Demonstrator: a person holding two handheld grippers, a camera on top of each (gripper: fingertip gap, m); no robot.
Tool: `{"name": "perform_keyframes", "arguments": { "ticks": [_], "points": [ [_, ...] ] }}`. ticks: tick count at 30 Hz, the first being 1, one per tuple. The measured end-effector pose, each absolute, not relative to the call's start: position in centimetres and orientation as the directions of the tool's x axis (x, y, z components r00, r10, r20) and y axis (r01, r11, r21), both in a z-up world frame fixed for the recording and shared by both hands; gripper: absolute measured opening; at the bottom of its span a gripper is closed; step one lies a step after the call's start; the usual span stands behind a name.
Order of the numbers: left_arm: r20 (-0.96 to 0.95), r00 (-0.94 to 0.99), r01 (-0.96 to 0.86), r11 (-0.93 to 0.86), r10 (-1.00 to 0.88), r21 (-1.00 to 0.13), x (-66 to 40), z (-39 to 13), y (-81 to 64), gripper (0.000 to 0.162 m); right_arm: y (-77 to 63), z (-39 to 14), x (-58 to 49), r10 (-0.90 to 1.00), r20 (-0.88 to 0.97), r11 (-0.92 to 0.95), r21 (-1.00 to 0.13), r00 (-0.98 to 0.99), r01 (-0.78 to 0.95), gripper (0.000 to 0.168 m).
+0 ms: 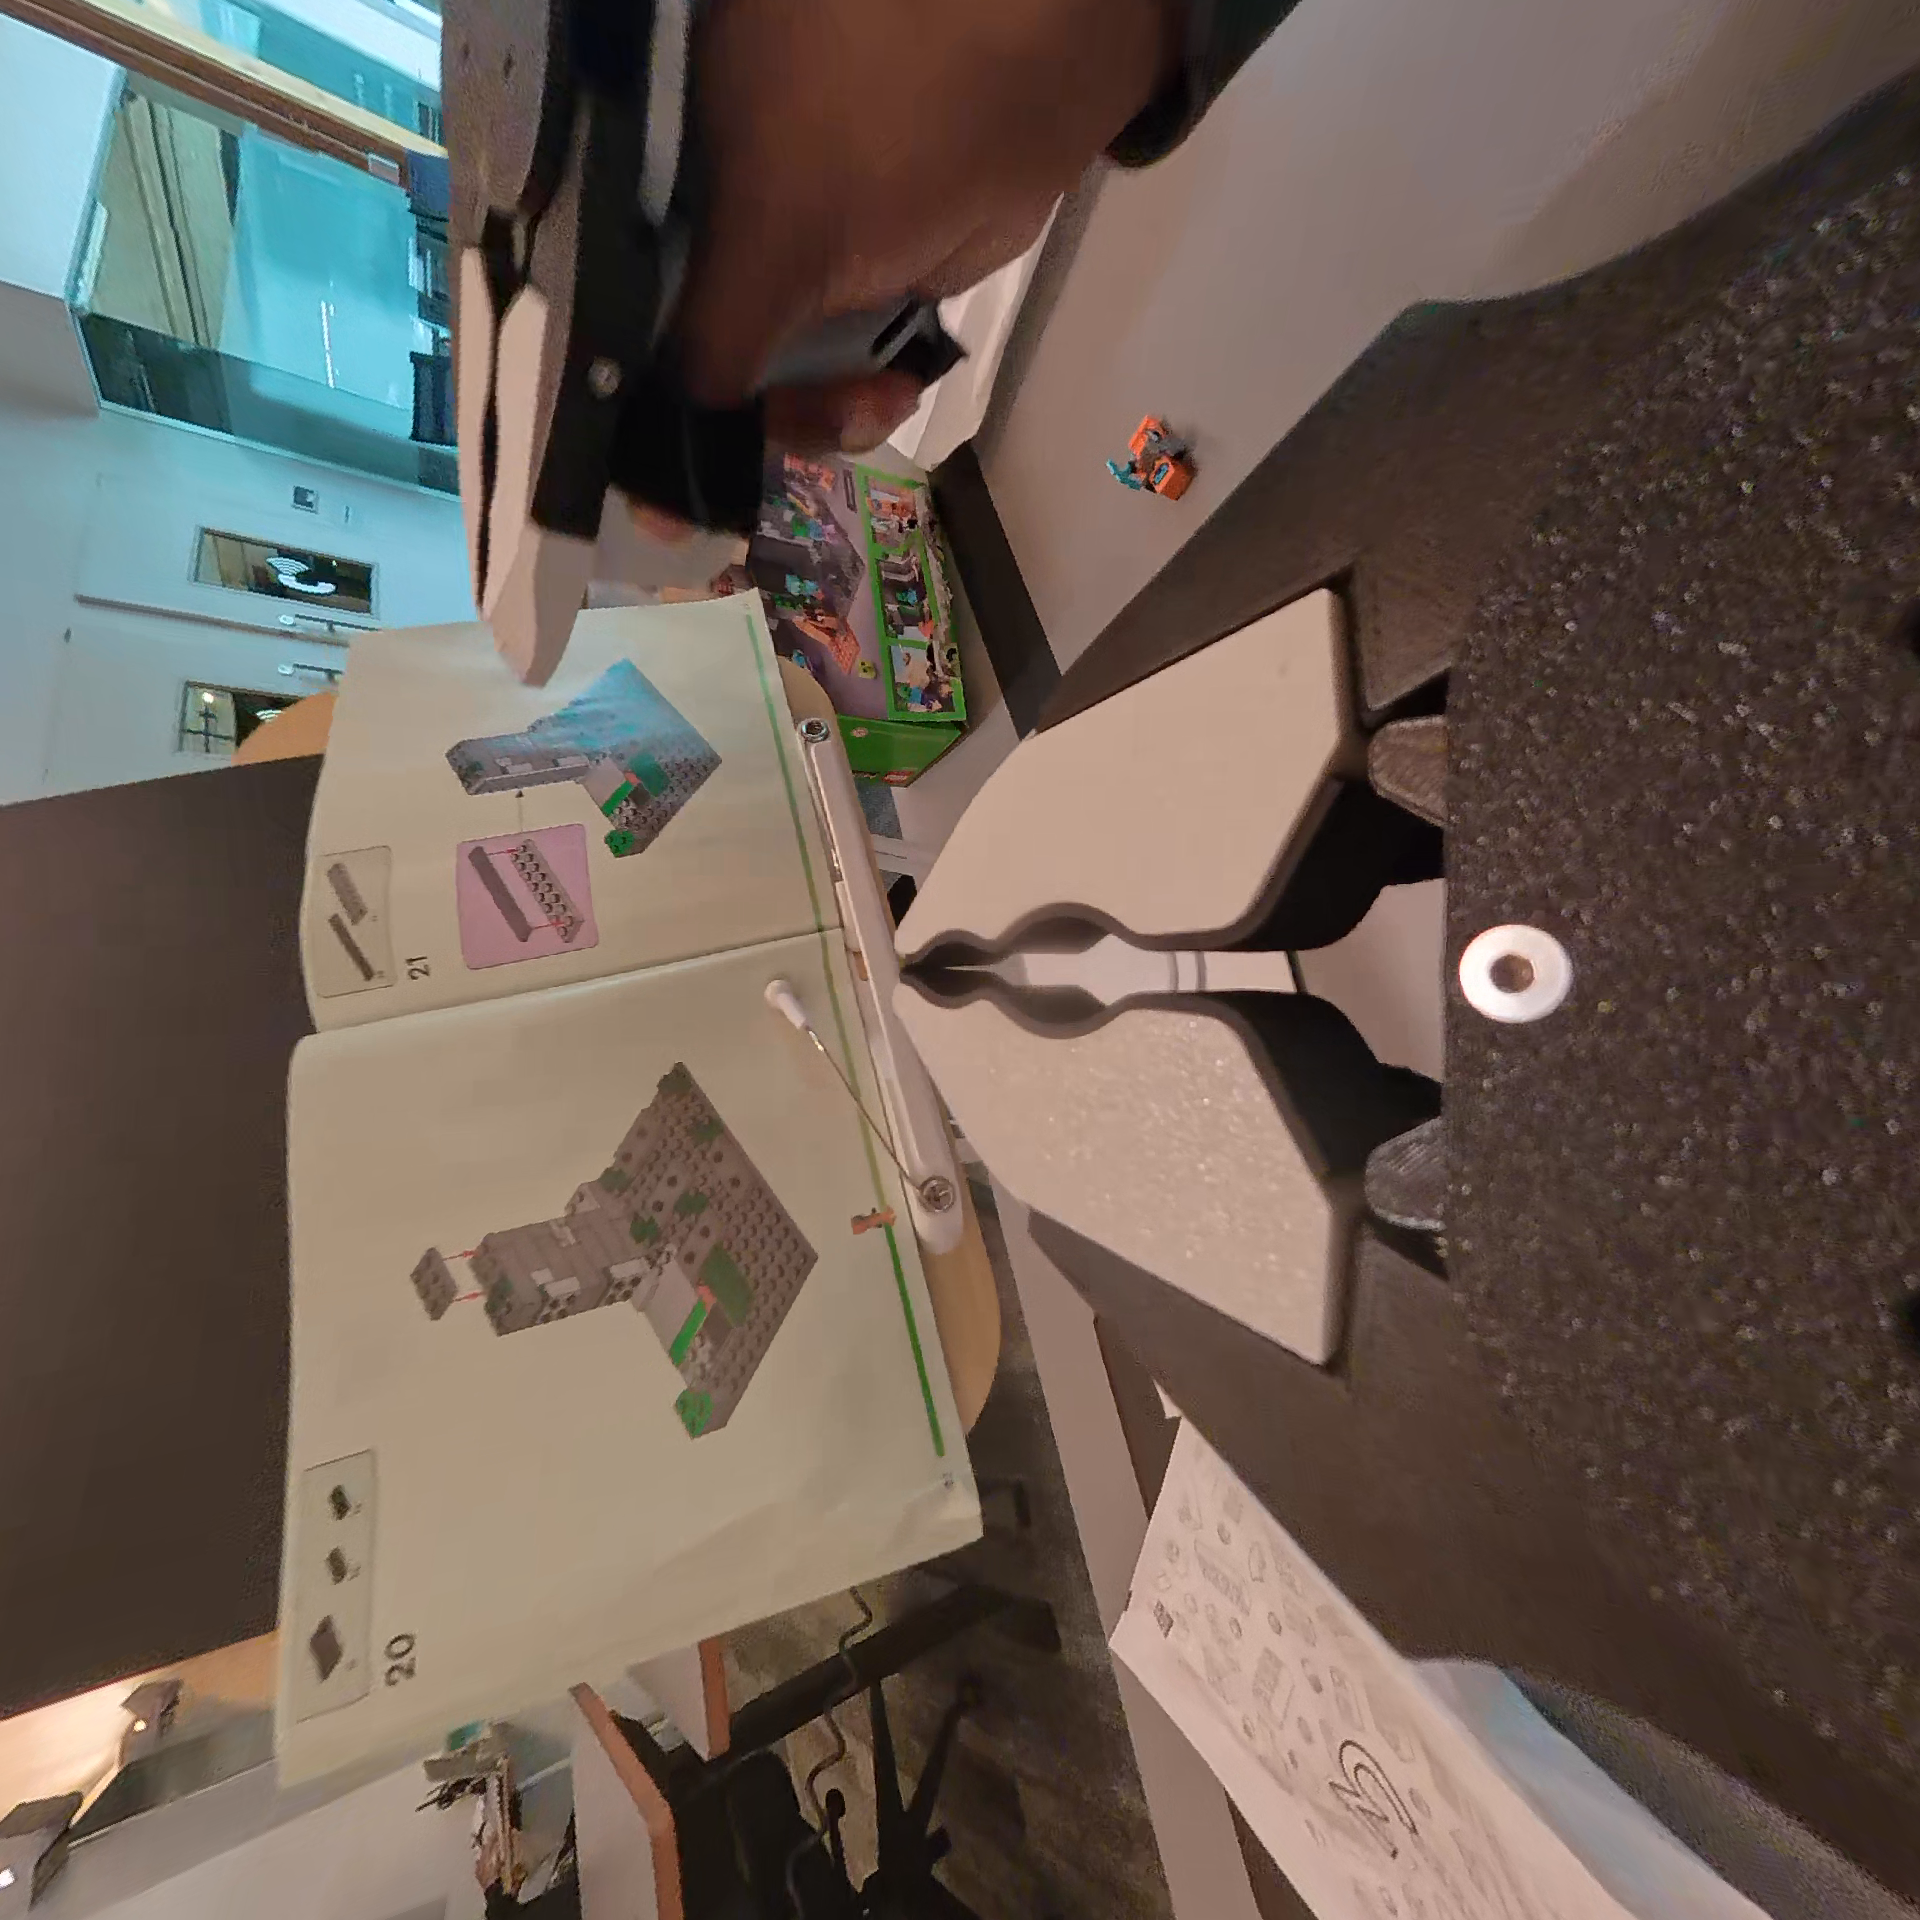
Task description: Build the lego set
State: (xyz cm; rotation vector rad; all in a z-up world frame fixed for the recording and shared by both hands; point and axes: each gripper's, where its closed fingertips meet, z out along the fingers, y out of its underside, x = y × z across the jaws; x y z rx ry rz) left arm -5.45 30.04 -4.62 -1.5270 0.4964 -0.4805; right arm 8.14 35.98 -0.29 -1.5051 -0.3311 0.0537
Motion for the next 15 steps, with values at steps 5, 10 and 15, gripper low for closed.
{"name": "perform_keyframes", "arguments": {
  "ticks": [5,10,15],
  "points": [
    [-0.009,0.806,-0.001,0.014,-0.592,-1.0,-5.9,-3.5,29.3,0.0,40.0,1.7,7.3,0.238,0.211,0.053,-0.977,0.948,0.204,0.0],
    [-0.002,0.795,0.013,0.019,-0.606,-1.0,-6.0,-2.9,29.0,0.0,42.9,2.7,6.7,0.219,0.249,0.033,-0.968,0.943,0.248,0.0],
    [-0.015,0.795,0.011,0.039,-0.607,-0.999,-6.4,-2.2,28.7,0.0,44.5,3.4,6.2,0.214,0.251,0.02,-0.967,0.944,0.252,0.0]
  ]
}}
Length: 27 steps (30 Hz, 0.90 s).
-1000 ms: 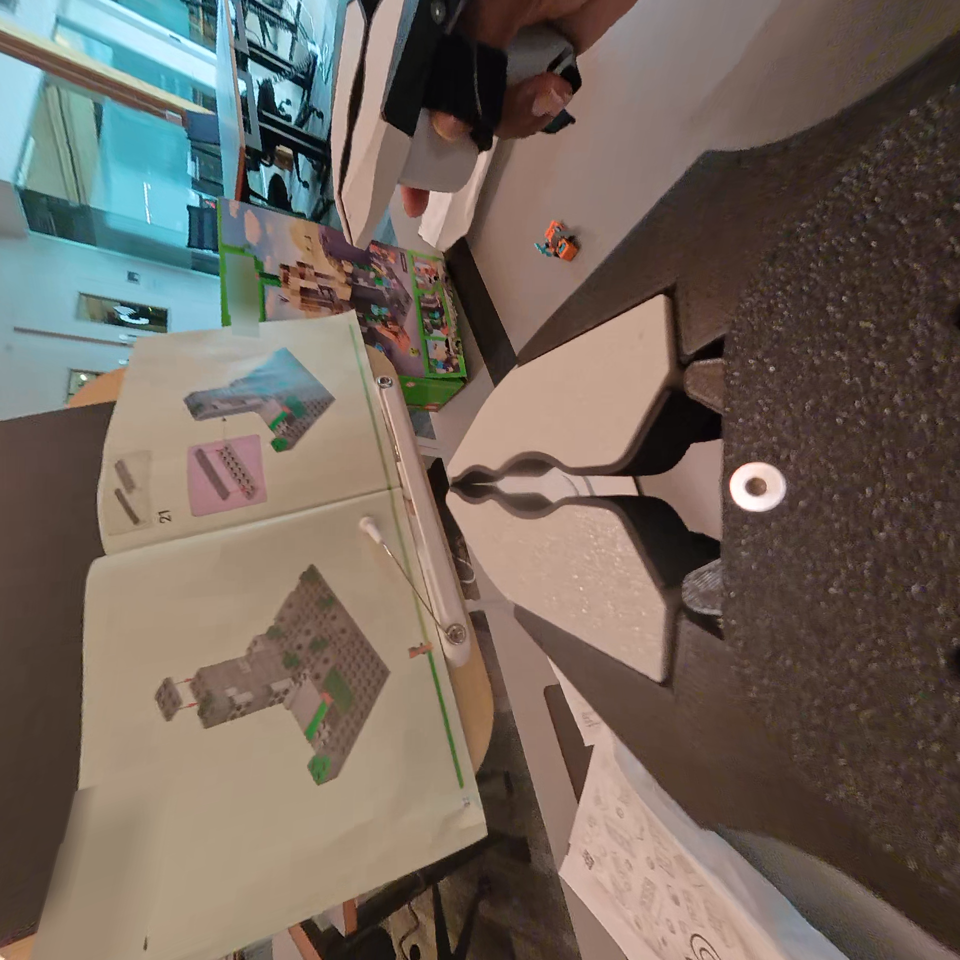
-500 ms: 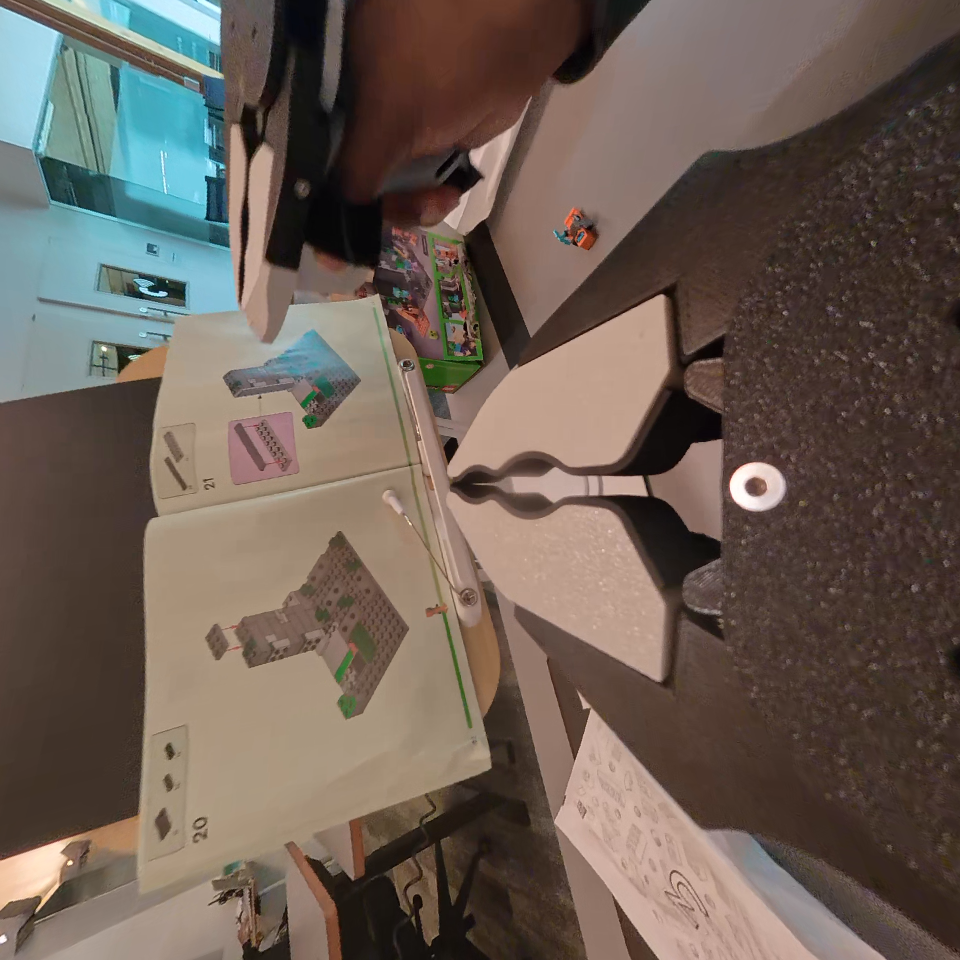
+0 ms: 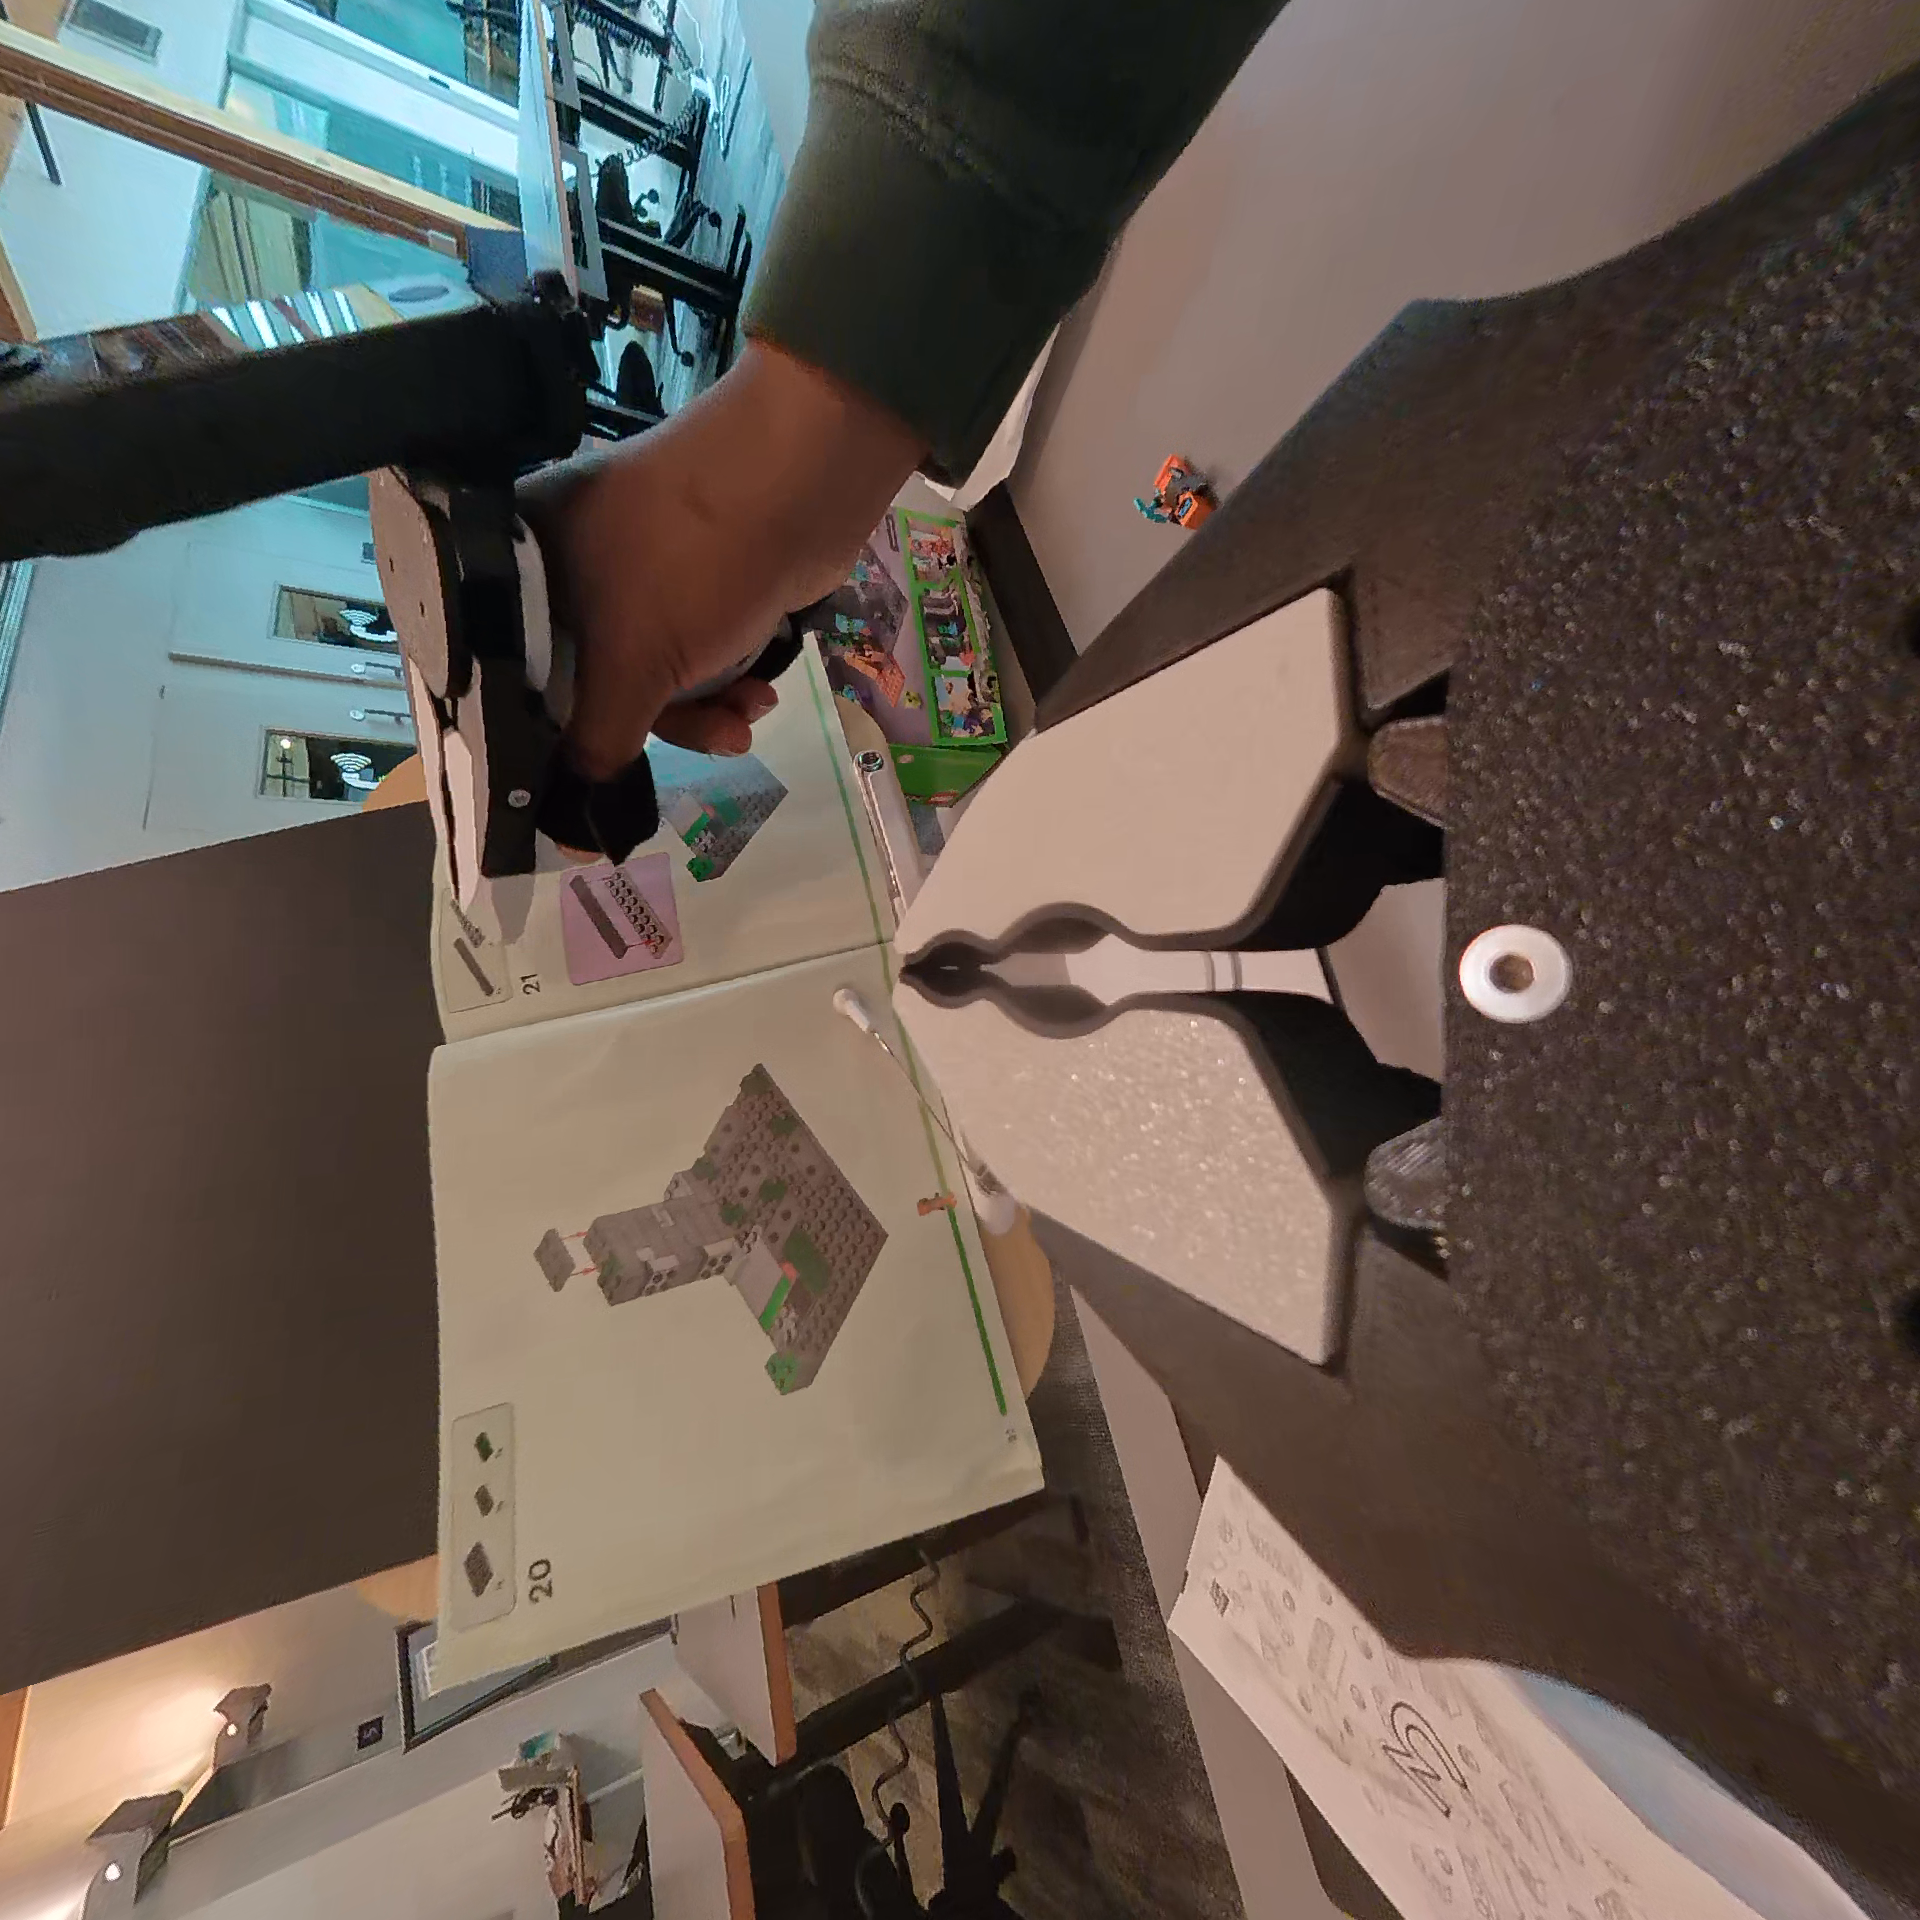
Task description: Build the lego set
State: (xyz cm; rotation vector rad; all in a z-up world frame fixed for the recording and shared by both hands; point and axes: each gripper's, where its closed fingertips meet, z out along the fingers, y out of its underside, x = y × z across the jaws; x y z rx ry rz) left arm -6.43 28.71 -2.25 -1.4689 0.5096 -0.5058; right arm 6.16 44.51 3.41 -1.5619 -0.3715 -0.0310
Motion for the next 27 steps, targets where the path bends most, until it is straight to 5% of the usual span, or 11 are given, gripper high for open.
{"name": "perform_keyframes", "arguments": {
  "ticks": [27],
  "points": [
    [-0.021,0.774,-0.016,0.014,-0.633,-1.0,-6.3,-2.9,28.9,0.0,46.3,2.9,5.7,0.211,0.277,-0.015,-0.958,0.937,0.287,0.001]
  ]
}}
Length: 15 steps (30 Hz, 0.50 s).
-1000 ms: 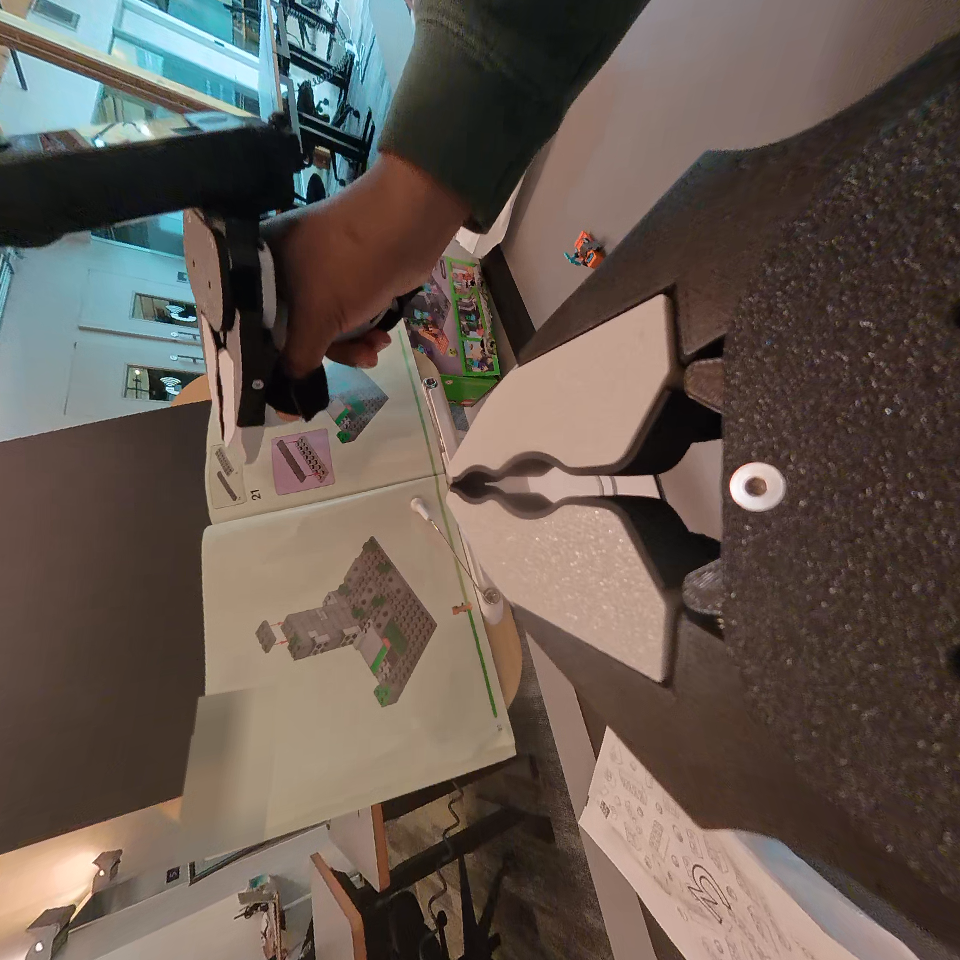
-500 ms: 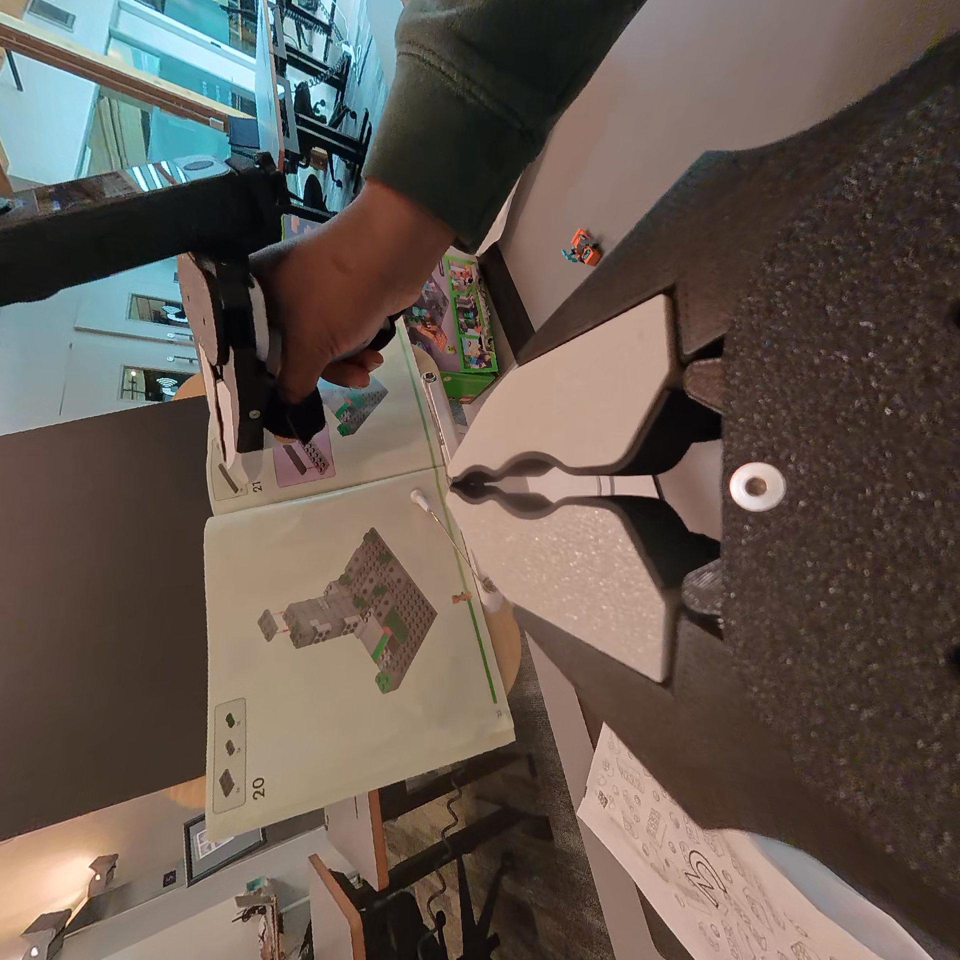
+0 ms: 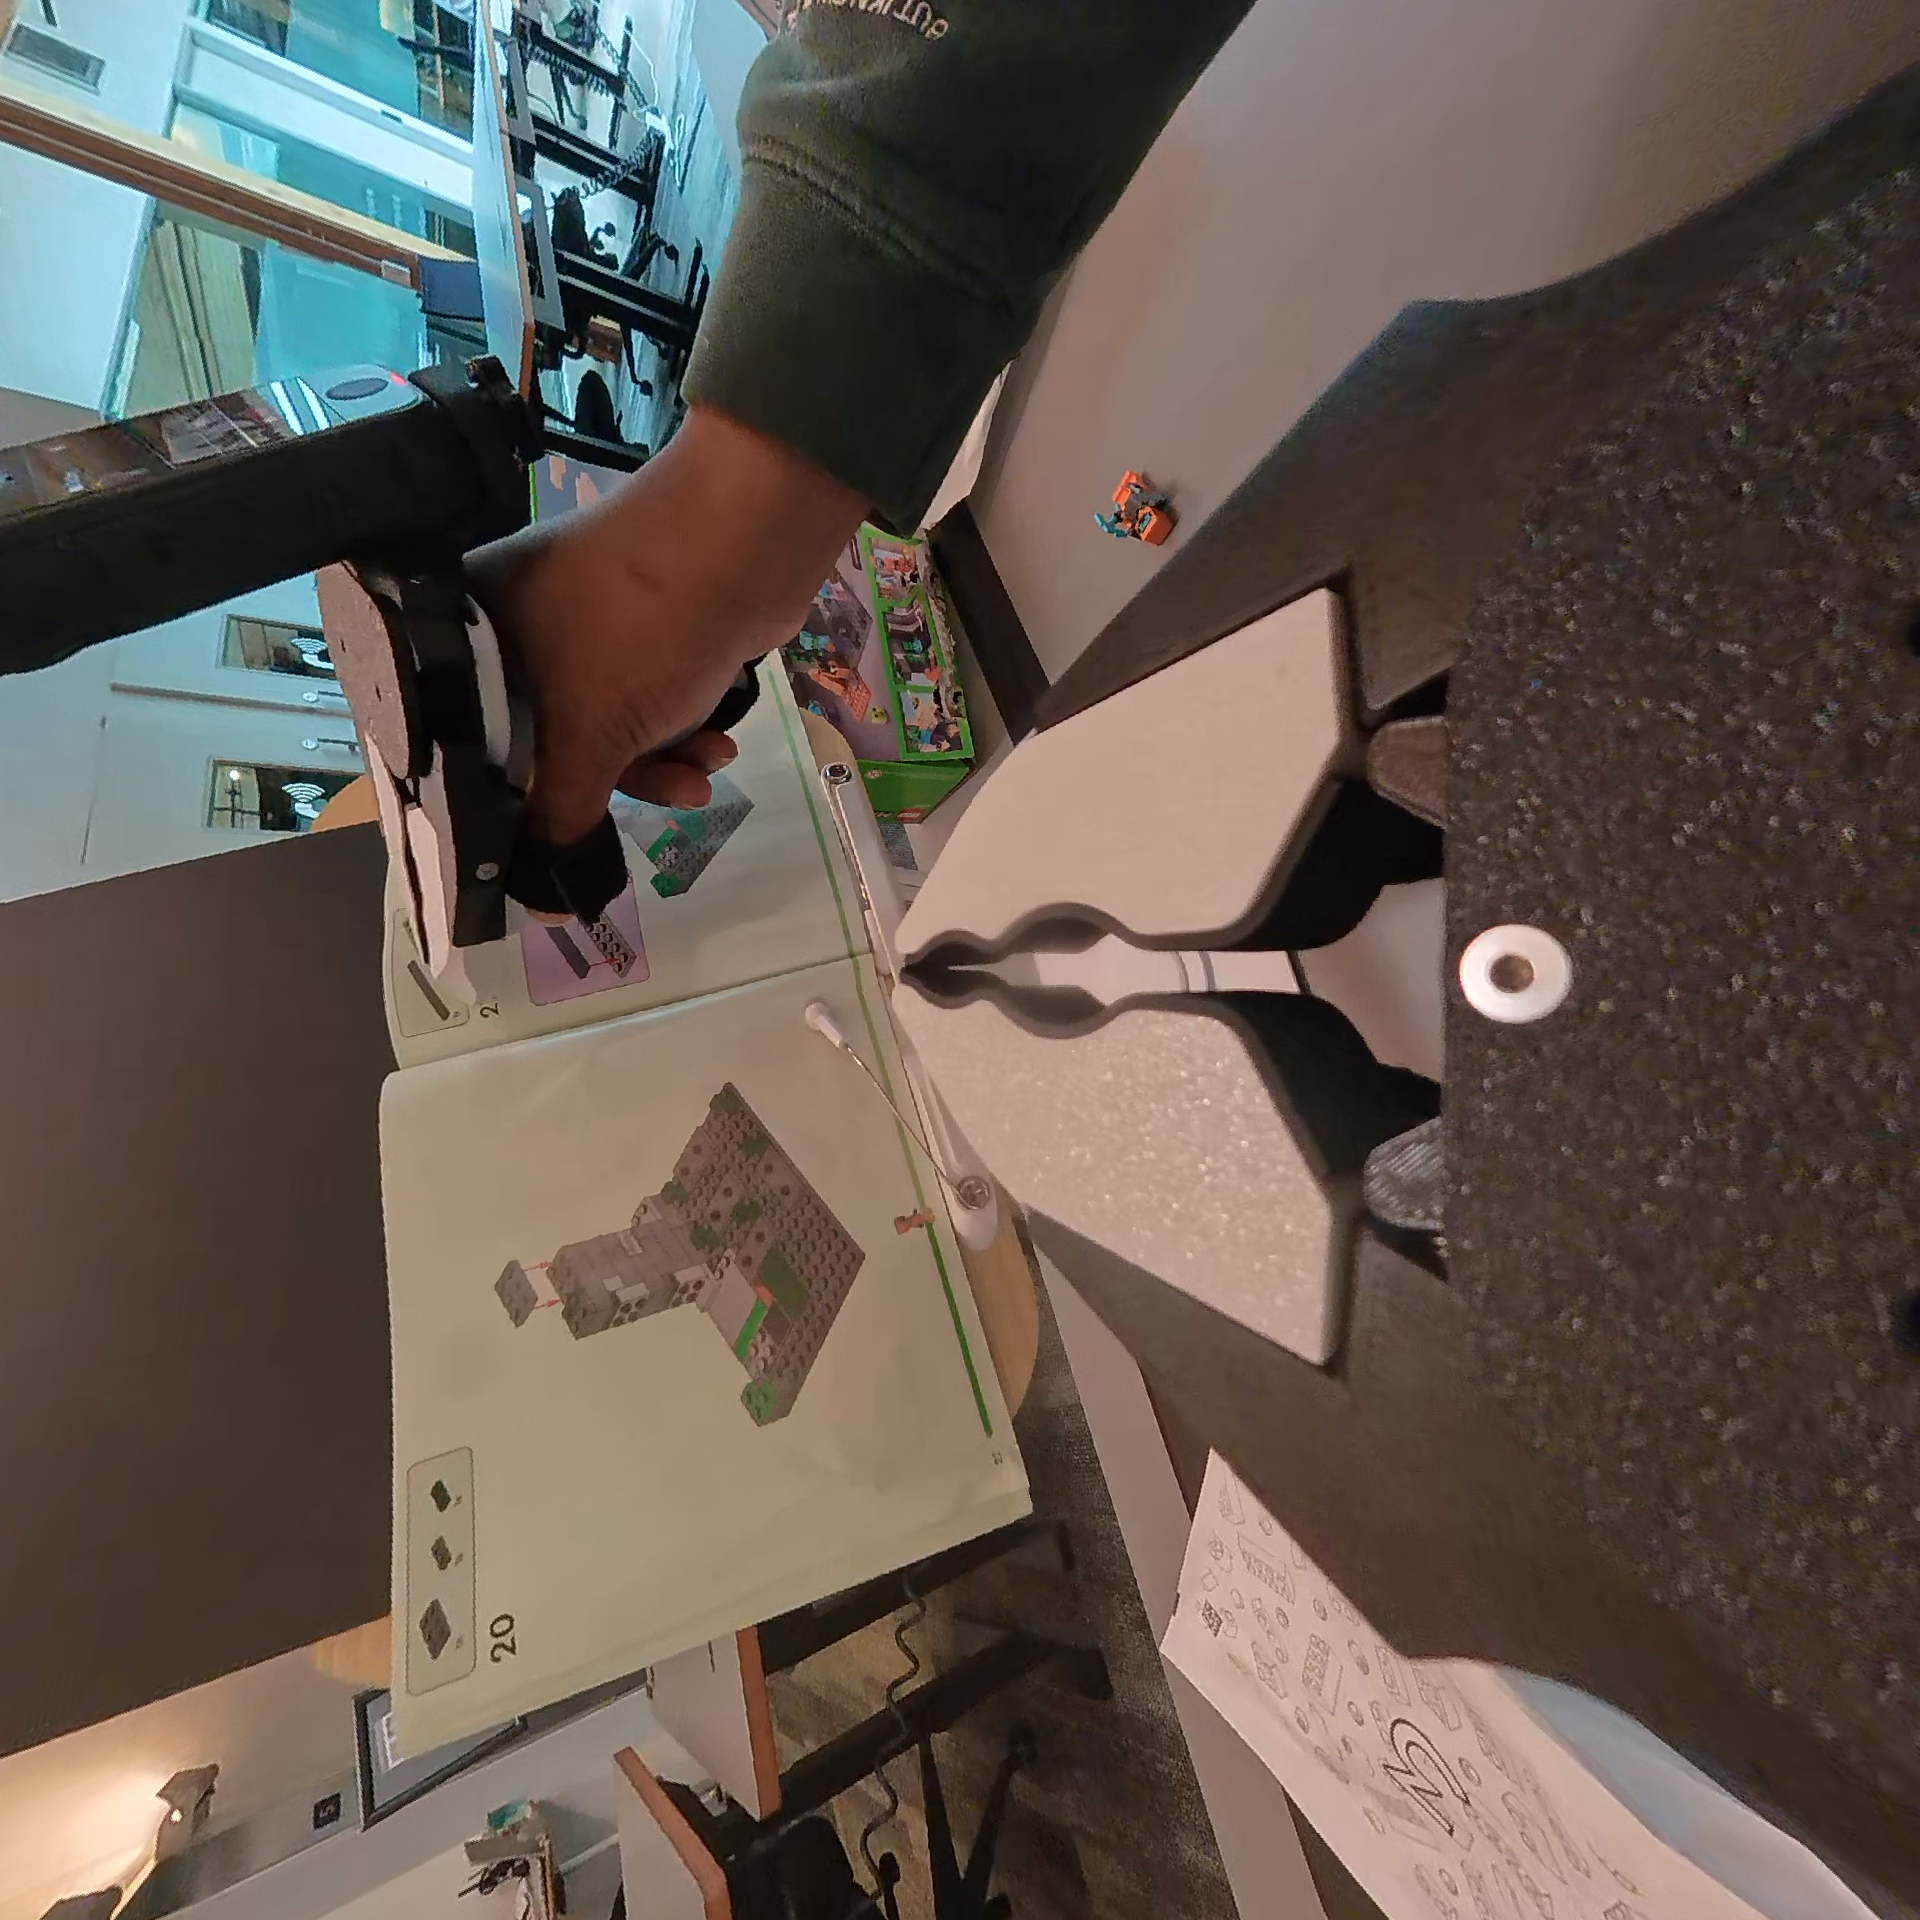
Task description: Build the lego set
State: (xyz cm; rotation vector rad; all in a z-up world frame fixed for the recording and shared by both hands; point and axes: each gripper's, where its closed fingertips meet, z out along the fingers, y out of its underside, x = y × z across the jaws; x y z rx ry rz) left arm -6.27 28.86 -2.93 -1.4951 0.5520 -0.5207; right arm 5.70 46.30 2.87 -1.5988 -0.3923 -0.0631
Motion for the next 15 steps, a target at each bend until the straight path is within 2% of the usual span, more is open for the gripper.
{"name": "perform_keyframes", "arguments": {
  "ticks": [15],
  "points": [
    [-0.034,0.773,-0.022,0.026,-0.634,-0.999,-6.01,-3.03,28.78,0.0,46.52,2.8,5.62,0.213,0.294,-0.009,-0.953,0.932,0.303,0.001]
  ]
}}
